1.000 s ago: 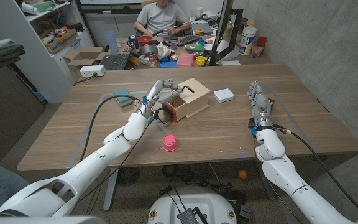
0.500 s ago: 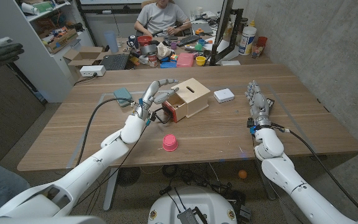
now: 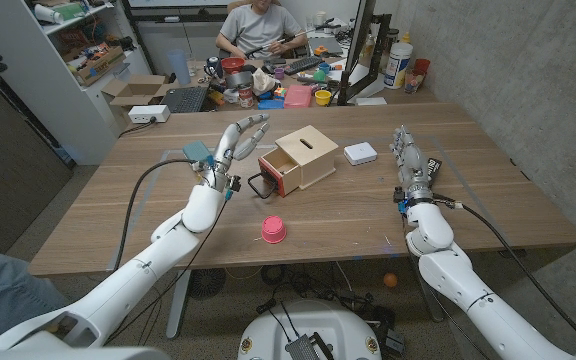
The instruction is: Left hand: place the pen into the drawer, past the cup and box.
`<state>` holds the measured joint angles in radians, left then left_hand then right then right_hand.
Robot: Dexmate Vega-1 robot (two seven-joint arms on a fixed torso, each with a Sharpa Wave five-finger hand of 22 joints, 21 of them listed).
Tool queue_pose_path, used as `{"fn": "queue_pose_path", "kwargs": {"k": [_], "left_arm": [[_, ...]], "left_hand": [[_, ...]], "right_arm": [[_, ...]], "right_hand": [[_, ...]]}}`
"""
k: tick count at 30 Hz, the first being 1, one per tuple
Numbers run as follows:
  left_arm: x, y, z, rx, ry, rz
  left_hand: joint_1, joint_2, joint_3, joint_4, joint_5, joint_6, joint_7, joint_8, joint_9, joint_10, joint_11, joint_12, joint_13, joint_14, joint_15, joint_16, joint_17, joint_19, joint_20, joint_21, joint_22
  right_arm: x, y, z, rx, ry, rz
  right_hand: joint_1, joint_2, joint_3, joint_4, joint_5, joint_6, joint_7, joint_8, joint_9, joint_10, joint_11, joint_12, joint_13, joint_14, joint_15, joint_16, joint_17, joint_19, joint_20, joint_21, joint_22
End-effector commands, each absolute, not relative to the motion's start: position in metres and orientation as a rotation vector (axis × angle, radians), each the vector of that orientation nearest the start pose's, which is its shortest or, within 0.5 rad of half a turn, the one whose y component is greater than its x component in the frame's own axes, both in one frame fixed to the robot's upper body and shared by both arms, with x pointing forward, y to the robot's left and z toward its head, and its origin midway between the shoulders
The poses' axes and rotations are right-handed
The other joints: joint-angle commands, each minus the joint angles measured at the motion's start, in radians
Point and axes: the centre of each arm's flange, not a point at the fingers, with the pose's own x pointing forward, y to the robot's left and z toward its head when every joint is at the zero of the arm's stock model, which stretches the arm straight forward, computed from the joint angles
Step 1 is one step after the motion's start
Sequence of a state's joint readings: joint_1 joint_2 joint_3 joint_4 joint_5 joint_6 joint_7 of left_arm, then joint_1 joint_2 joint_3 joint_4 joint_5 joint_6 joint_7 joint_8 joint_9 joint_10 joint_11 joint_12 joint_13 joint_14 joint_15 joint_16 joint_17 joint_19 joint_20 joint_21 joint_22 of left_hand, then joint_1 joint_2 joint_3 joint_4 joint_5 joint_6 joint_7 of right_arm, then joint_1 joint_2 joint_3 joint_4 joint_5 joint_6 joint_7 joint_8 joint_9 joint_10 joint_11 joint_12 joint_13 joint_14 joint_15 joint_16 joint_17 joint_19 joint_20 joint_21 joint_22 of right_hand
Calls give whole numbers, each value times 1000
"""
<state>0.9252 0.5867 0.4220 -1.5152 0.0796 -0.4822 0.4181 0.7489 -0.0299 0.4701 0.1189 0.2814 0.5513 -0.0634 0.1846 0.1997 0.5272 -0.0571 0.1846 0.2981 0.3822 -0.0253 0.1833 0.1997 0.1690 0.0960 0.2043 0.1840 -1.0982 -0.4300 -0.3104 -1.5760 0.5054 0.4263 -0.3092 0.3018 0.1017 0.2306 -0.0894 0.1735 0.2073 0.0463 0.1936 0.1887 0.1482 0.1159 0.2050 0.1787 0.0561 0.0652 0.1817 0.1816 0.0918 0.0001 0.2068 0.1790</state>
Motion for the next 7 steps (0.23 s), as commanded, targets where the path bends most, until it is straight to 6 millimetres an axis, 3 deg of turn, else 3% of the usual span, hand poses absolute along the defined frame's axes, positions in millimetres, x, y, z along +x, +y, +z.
{"fn": "queue_pose_path", "kwargs": {"k": [1,7], "left_arm": [[542,271,14,455,-1017,42],[538,278,9,478,-1006,36]], "left_hand": [[-11,3,2,8,-5,-26,13,-3,0,-21,12,-2,-6,-18,2,-4,-1,-3,-14,6,3],[-16,4,1,8,-8,-29,22,1,0,-36,14,-4,-10,-24,5,-3,-3,-9,-14,3,3]], "right_arm": [[549,-228,-48,126,-780,27],[551,-218,-49,135,-780,40]], "right_hand": [[0,3,-3,-1,6,5,-2,3,1,6,-2,8,6,1,-5,6,1,0,-1,-2,6],[-1,4,-3,-1,6,8,-2,4,1,8,-3,9,6,1,-4,6,1,0,-1,-2,6]]}}
